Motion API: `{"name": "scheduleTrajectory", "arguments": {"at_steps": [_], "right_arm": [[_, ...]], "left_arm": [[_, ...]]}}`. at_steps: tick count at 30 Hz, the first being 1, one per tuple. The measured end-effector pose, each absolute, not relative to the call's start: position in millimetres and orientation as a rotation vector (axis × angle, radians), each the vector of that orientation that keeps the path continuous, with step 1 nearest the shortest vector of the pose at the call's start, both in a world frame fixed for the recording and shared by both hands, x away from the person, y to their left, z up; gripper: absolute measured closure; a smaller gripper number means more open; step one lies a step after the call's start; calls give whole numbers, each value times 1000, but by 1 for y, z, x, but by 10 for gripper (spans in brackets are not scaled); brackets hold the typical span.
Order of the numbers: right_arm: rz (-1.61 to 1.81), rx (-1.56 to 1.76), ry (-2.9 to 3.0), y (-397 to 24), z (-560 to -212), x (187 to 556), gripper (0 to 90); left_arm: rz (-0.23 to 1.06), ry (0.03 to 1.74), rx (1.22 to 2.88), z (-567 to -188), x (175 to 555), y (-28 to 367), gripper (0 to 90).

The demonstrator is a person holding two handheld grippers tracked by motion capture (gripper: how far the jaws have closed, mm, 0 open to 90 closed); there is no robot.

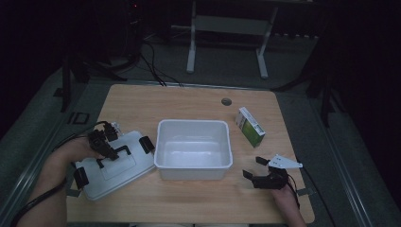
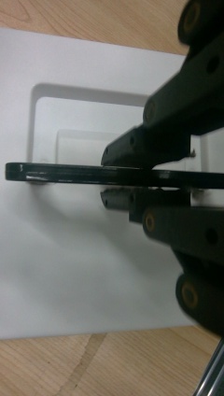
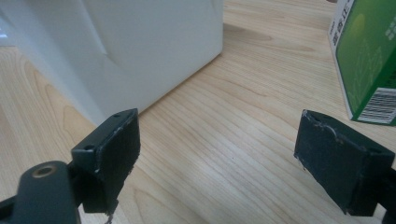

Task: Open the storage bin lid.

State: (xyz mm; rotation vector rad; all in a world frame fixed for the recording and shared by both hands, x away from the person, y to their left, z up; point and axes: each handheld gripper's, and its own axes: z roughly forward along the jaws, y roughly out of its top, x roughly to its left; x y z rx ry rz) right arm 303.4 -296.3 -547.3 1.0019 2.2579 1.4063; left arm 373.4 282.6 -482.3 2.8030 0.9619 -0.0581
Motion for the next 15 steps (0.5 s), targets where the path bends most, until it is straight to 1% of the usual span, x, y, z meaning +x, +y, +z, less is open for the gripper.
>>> {"name": "scheduleTrajectory", "arguments": {"at_steps": [2,3,4,5,7,9,10,11,13,14,15], "right_arm": [[1397,996,2250,-298,-546,304,141],[1401,998,2248,-299,-546,304,141],[1402,1000,2249,-300,-545,304,140],[1399,1001,2245,-301,-544,304,140],[1396,1007,2237,-302,-543,304,140],[1398,1033,2223,-303,-540,303,134],[1381,1045,2217,-304,-538,303,130],[1381,1045,2217,-304,-538,303,130],[1375,1056,2216,-304,-537,302,124],[1348,1106,2194,-306,-535,302,121],[1358,1125,2190,-307,-534,302,117]], "left_arm": [[-46,965,2805,-482,373,283,744],[-45,975,2801,-482,373,283,681],[-49,981,2799,-482,373,283,661],[-49,981,2799,-482,373,283,608],[-45,998,2806,-482,373,283,466],[-29,1031,2782,-483,372,285,399],[-20,1037,2776,-483,372,286,332],[-20,1037,2776,-483,372,286,313],[-37,1039,2755,-481,372,288,313],[-27,1040,2758,-481,372,288,216],[-29,1048,2756,-481,372,289,198]]}}
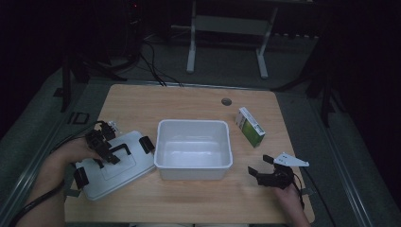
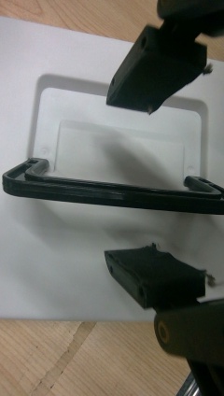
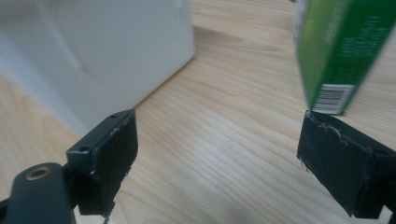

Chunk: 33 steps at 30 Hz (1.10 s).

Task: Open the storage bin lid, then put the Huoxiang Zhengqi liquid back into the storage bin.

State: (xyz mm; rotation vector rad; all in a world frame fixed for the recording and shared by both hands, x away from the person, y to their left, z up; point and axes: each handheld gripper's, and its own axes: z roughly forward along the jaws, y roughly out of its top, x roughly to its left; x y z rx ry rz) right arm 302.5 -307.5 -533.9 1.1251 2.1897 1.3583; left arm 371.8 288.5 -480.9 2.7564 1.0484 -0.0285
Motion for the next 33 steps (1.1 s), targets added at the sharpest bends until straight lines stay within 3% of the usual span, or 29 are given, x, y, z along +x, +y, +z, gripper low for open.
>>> {"name": "scheduleTrajectory", "arguments": {"at_steps": [3,4,5,13,16,33], "right_arm": [[1383,1139,2182,-312,-531,302,114],[1381,1131,2200,-313,-530,301,176],[1383,1122,2236,-314,-530,302,183],[1379,1091,2291,-317,-527,296,206],[1381,1097,2302,-318,-525,297,256],[1313,1115,2331,-322,-490,313,265]], "left_arm": [[-26,1052,2756,-480,371,288,153],[-18,1053,2754,-480,370,288,151],[-13,1057,2754,-480,370,288,142],[5,1059,2745,-480,367,290,142],[12,1054,2748,-480,367,291,142],[9,1056,2749,-477,364,293,142]]}}
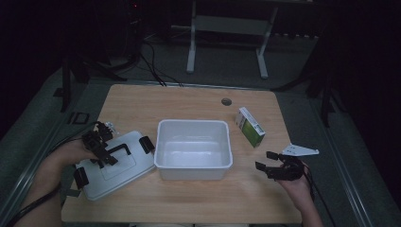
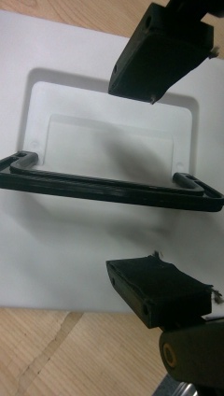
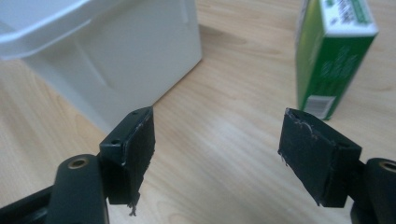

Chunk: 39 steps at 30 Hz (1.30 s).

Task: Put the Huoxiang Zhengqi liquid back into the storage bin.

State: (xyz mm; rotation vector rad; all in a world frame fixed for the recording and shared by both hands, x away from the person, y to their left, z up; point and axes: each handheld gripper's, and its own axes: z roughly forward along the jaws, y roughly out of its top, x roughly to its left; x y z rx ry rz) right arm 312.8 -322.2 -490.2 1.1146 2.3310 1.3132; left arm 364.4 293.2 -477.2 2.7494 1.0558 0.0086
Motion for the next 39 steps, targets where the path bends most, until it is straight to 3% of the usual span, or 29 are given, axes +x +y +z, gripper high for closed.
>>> {"name": "scheduleTrajectory", "arguments": {"at_steps": [17,39], "right_arm": [[1199,1134,2330,-324,-444,371,285],[985,1191,2429,-302,-442,432,311]], "left_arm": [[11,1058,2769,-477,364,295,142],[7,1054,2779,-477,365,293,142]]}}
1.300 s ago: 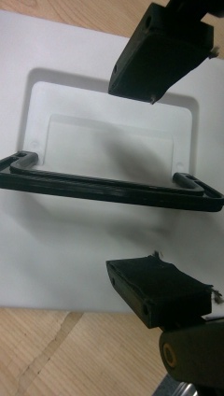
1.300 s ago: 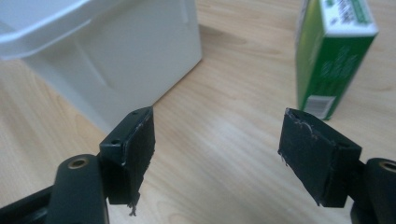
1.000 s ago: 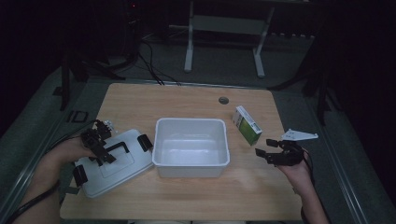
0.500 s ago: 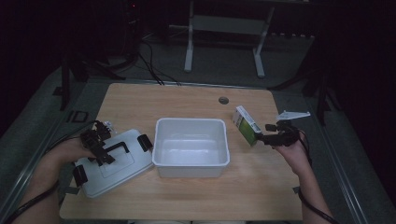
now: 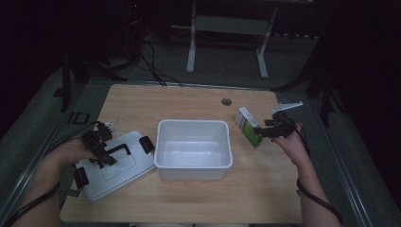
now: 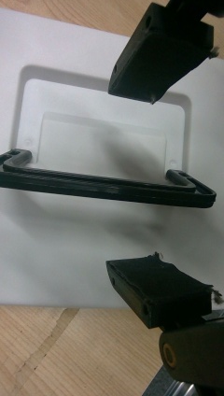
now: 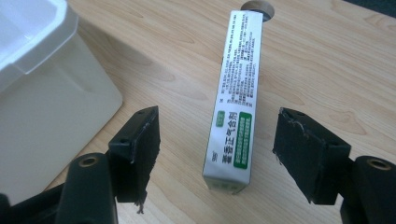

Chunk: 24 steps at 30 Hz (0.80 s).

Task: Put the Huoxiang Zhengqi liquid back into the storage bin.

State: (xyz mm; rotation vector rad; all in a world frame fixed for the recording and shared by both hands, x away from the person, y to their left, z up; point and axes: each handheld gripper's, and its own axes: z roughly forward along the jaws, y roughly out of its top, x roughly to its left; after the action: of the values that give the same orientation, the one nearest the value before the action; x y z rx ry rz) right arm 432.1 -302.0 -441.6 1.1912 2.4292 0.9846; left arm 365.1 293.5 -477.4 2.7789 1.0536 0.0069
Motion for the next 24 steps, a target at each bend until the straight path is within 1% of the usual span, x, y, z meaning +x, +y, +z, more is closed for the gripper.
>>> {"name": "scheduleTrajectory", "arguments": {"at_steps": [24], "right_arm": [[671,1274,2558,-278,-445,478,310]], "left_arm": [[-3,1053,2801,-480,366,294,142]]}}
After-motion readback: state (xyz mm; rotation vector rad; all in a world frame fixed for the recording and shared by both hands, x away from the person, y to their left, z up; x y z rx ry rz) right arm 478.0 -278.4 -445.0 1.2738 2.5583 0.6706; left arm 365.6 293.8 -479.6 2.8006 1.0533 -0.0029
